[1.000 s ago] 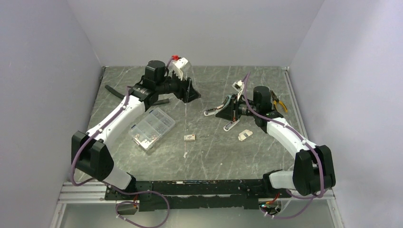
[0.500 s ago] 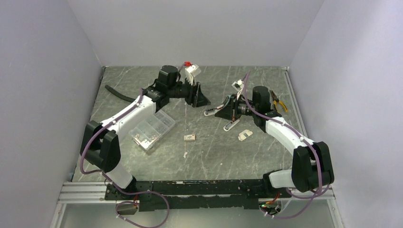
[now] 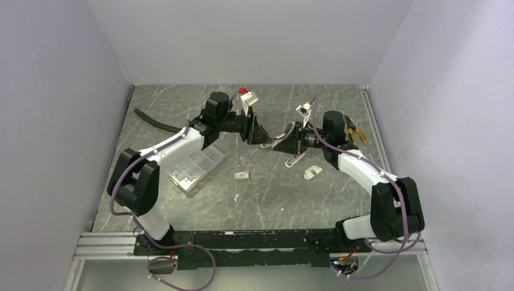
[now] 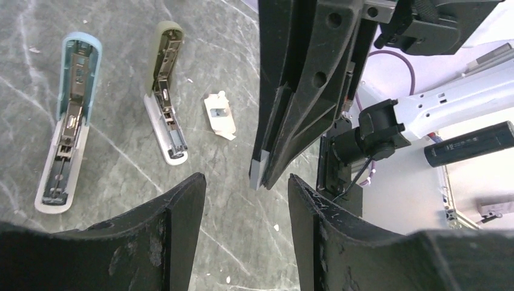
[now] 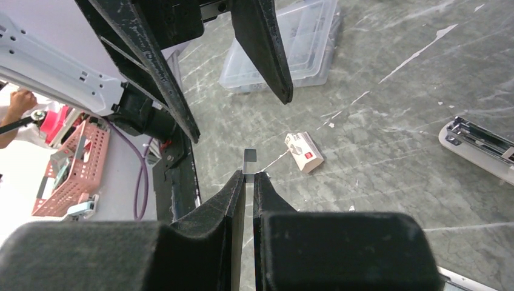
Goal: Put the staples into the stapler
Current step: Pick up the staple from the staple box.
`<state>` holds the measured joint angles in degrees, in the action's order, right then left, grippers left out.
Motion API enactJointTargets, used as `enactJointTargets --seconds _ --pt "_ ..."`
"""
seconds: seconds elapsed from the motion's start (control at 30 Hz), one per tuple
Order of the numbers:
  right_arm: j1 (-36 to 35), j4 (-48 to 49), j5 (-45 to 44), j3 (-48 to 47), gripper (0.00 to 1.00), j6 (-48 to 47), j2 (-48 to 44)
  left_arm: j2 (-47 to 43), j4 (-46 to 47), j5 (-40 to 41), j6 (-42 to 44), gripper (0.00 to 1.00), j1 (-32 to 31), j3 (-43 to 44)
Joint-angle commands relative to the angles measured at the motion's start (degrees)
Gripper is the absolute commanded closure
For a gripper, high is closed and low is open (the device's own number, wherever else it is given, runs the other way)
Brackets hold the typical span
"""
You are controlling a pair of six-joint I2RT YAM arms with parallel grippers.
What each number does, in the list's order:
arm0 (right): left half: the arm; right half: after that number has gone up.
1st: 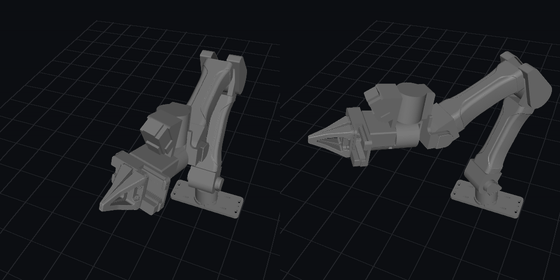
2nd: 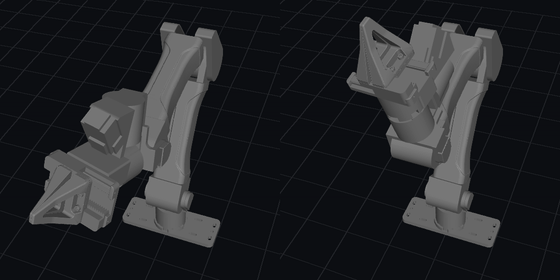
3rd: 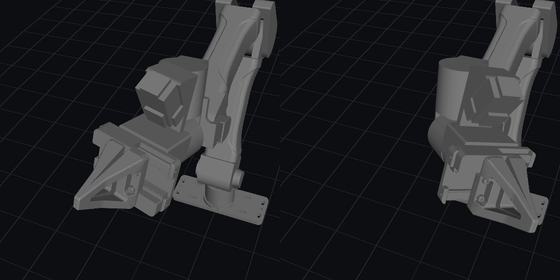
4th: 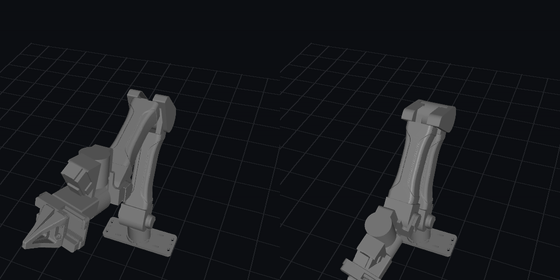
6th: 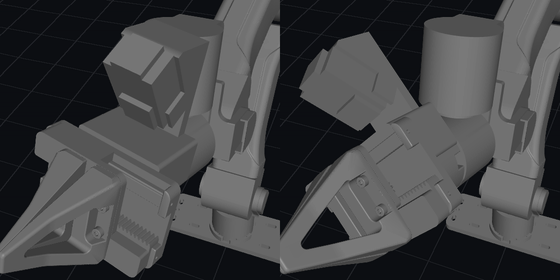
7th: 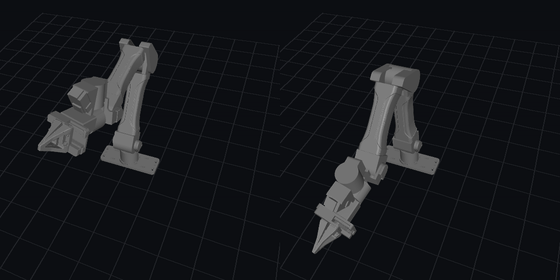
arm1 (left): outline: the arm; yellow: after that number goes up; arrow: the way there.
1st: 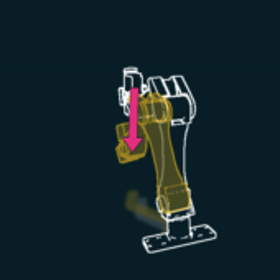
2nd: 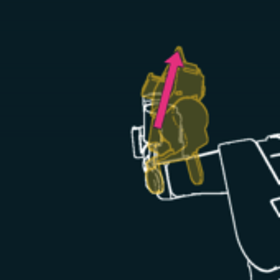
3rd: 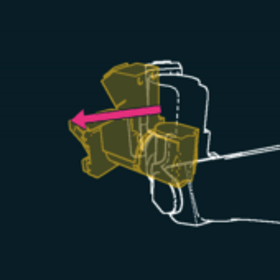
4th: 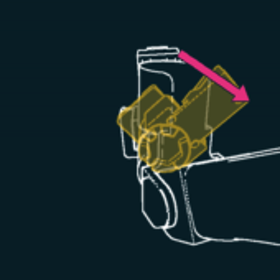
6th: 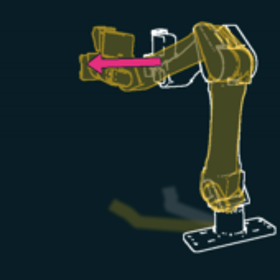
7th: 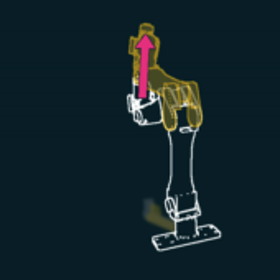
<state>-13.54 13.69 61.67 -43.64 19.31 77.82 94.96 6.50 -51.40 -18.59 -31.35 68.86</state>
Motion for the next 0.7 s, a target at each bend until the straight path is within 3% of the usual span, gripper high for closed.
enactJointTargets --seconds 0.0,0.1,0.17,0.5,0.67 --pt "0.17 2.77 3.8 -0.1 1.0 -1.01 1.17 1.19 5.85 -3.92 -3.91 0.42 -0.96 1.29" --pt "0.18 0.04 5.78 -1.45 1.0 -4.34 2.41 1.87 5.46 -4.95 -2.75 0.43 -1.5 1.77" --pt "0.1 -6.96 6.44 -3.36 1.0 -9.75 3.24 1.97 2.5 -5.26 0.04 0.43 -1.67 2.9" --pt "-2.86 -28.1 6.61 -8.96 1.0 -29.7 4.62 5.12 -29.81 -8.6 31.29 0.37 -2.5 16.8" --pt "-4.01 -30.68 6.56 -9.18 1.0 -33.24 4.08 5.6 -35.24 -8.72 39.69 0.38 -3.84 18.08"
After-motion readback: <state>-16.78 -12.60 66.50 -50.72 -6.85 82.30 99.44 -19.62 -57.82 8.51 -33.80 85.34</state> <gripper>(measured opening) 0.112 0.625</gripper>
